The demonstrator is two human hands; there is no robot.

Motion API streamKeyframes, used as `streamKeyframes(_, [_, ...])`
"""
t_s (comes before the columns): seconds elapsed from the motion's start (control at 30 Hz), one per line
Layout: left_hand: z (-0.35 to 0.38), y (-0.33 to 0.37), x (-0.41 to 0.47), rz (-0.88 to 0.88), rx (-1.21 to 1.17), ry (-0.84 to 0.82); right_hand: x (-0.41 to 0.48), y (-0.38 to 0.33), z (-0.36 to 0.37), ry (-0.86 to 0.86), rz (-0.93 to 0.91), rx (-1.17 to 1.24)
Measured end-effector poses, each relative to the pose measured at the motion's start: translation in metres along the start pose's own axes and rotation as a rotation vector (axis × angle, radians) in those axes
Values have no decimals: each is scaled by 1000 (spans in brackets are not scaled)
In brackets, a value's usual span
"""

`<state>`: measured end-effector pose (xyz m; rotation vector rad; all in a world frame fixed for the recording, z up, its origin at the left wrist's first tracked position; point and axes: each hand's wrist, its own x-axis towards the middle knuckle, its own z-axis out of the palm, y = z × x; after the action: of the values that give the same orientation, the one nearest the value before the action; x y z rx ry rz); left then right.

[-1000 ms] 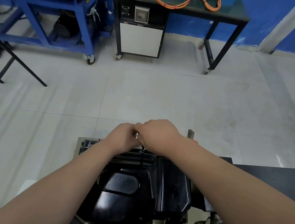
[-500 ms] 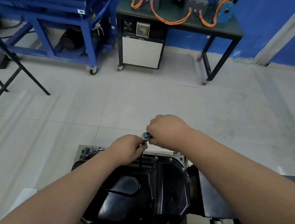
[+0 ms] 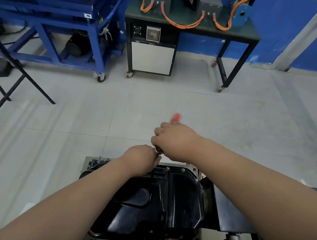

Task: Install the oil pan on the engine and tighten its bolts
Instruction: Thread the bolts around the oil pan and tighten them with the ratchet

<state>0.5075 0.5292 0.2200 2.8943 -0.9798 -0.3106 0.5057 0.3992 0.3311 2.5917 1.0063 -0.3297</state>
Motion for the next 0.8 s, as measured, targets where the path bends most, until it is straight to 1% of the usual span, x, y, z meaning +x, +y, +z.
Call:
streamKeyframes(0.03, [0,-1,-1,-2,12,1,-1,2,-1,13,-22,-8])
streamKeyframes(0.1, [-1,-3,0,-74,8,-11,-1,-5,-2,5,33,15])
streamKeyframes(0.17, [-4,-3,2,-128,7,-66,4,-15,-1,-58,172,74])
streamKeyframes(0.23, [-5,-3,3,-123,-15,-118,8,-18,1,-137,292,171])
streamKeyframes(0.27, [-5,-3,4,-85,-7,-122,9,-17,1,-147,287,165])
streamKeyframes(0.33, [-6,-4,5,-5,46,-88,8,-10,-2,-76,141,53])
streamKeyframes(0.37, [-7,-3,5,13,69,-70,6,-4,-1,-44,57,16])
streamKeyframes(0.43, [-9,-1,4,5,91,-47,3,4,-2,-9,-10,-27])
streamKeyframes(0.5, [-12,0,4,-68,66,-52,3,0,0,-1,53,1])
streamKeyframes(0.57, [-16,1,4,-141,-1,-91,3,-11,4,-20,178,66])
streamKeyframes(0.63, [-18,0,5,-159,-89,-142,4,-16,6,-97,279,157])
streamKeyframes(0.67, [-20,-1,6,-136,-98,-156,4,-16,6,-103,270,161])
streamKeyframes(0.77, [-21,-2,9,13,7,-136,4,-4,2,-2,67,16])
streamKeyframes(0.8, [-22,-2,10,40,35,-133,4,1,1,17,32,-19])
